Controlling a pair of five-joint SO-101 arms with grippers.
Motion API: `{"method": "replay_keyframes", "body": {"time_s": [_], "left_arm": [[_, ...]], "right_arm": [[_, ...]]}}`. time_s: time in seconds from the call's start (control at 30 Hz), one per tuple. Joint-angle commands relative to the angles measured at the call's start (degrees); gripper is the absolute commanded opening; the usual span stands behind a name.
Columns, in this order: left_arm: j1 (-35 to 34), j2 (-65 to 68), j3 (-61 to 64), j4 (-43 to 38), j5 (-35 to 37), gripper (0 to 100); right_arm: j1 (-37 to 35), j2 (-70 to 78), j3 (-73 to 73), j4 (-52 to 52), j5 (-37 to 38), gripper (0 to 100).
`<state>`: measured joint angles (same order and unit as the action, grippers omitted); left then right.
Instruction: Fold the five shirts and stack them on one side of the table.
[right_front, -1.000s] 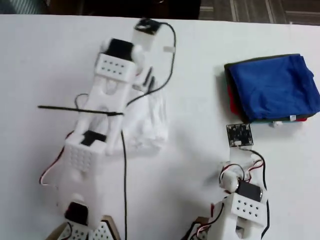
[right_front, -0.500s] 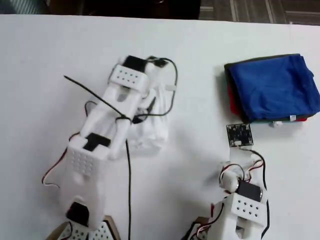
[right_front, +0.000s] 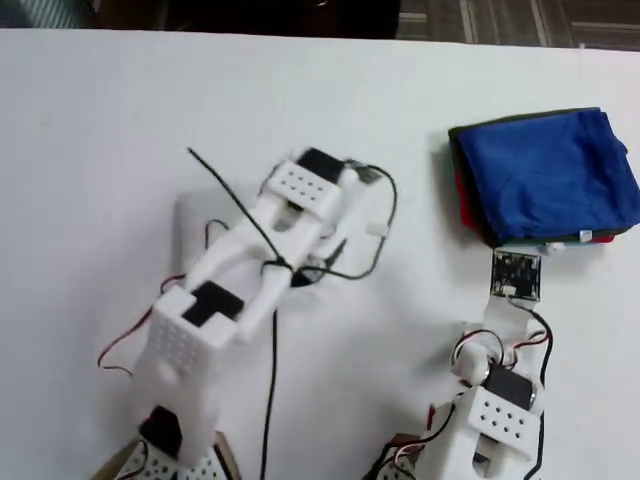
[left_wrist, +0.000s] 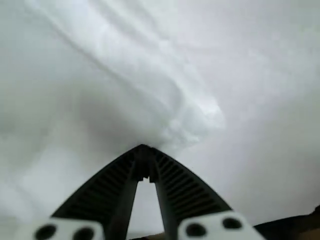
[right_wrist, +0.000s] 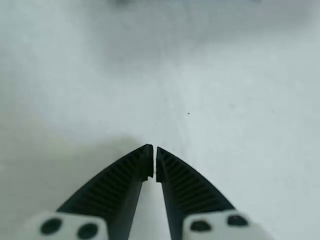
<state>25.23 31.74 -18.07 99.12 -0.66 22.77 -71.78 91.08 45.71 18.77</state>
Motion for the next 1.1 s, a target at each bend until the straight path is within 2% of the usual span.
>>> {"method": "replay_keyframes", "body": {"time_s": [0.0,0.13,0.3,0.57,0.7,0.8,1.07], "left_arm": [[3.3,-4.0,-2.9,1.8,0.4,3],[2.9,-4.1,-7.0,2.9,0.3,3],[-1.9,-4.1,-11.9,3.2,0.3,3],[-14.9,-3.4,-18.9,2.5,0.5,3],[-23.7,-3.3,-16.9,-4.5,0.5,3],[-28.0,-3.3,-11.7,-13.3,0.4,3],[-28.7,-3.3,5.2,-32.5,0.1,3]], "right_arm": [[0.5,-1.4,-1.6,-1.0,-0.5,2.0],[0.5,-1.4,-1.6,-1.0,-0.5,2.0],[0.5,-1.4,-1.6,-1.0,-0.5,2.0],[0.4,-1.4,-1.6,-1.0,-0.5,2.0],[0.4,-1.4,-1.6,-1.0,-0.5,2.0],[0.4,-1.4,-1.6,-1.0,-0.5,2.0],[0.4,-1.4,-1.6,-1.0,-0.5,2.0]]}}
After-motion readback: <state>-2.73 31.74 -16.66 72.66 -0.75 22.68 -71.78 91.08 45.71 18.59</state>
